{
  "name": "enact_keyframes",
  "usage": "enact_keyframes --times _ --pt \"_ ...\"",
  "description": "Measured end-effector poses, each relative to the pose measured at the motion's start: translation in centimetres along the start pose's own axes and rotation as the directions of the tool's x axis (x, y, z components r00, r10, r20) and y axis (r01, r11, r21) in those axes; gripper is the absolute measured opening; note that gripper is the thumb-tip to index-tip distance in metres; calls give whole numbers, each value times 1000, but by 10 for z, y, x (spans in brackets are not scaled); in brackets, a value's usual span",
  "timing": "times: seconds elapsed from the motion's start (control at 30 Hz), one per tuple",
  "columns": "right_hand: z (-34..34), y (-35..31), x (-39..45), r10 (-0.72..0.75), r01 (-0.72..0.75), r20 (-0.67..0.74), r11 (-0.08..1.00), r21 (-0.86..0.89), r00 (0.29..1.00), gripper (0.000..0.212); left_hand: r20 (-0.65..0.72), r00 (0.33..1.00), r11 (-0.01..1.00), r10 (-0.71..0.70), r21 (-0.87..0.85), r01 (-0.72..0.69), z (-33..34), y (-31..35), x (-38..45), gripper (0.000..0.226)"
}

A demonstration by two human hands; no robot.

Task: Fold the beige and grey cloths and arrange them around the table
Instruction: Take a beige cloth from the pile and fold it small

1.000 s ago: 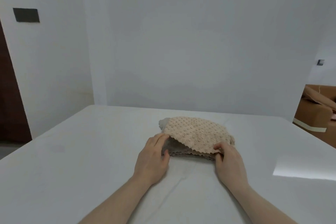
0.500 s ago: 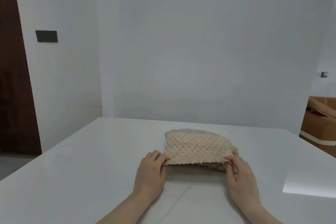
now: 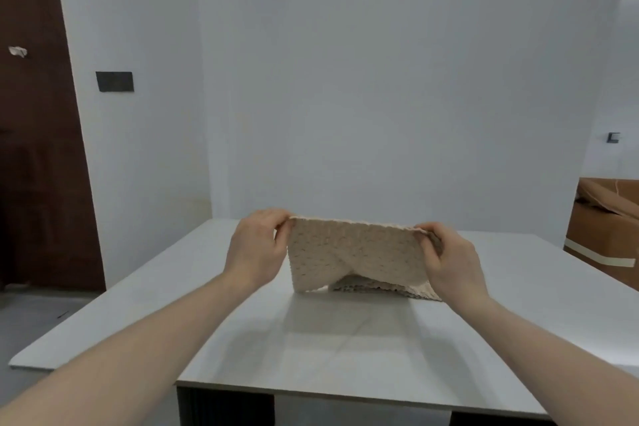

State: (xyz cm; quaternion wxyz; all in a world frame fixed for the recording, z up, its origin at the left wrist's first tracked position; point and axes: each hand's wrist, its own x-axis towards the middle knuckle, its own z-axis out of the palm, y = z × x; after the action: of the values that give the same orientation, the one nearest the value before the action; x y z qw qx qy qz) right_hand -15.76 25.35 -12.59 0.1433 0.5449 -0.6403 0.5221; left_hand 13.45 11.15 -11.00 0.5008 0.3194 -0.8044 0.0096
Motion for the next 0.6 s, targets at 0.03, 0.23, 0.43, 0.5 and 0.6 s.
enact_keyframes --times 0.03,0.23,0.43,0.5,0.6 --pt "-3 -9 3 1 -1 -10 1000 30 1000 14 1 1000 1000 -4 -17 4 -12 4 4 22" --pt "-22 -56 14 0 -1 4 983 182 1000 23 28 997 994 -73 -77 75 -74 22 25 27" --pt "-21 -66 17 13 -14 3 990 140 1000 16 101 978 983 -185 2 185 -91 32 30 28" --pt "-17 -60 16 45 -49 36 994 101 998 14 190 949 967 -252 76 242 -84 25 26 28" --pt "-7 -42 12 95 -100 108 994 35 990 12 300 894 940 -334 175 292 -69 9 16 27"
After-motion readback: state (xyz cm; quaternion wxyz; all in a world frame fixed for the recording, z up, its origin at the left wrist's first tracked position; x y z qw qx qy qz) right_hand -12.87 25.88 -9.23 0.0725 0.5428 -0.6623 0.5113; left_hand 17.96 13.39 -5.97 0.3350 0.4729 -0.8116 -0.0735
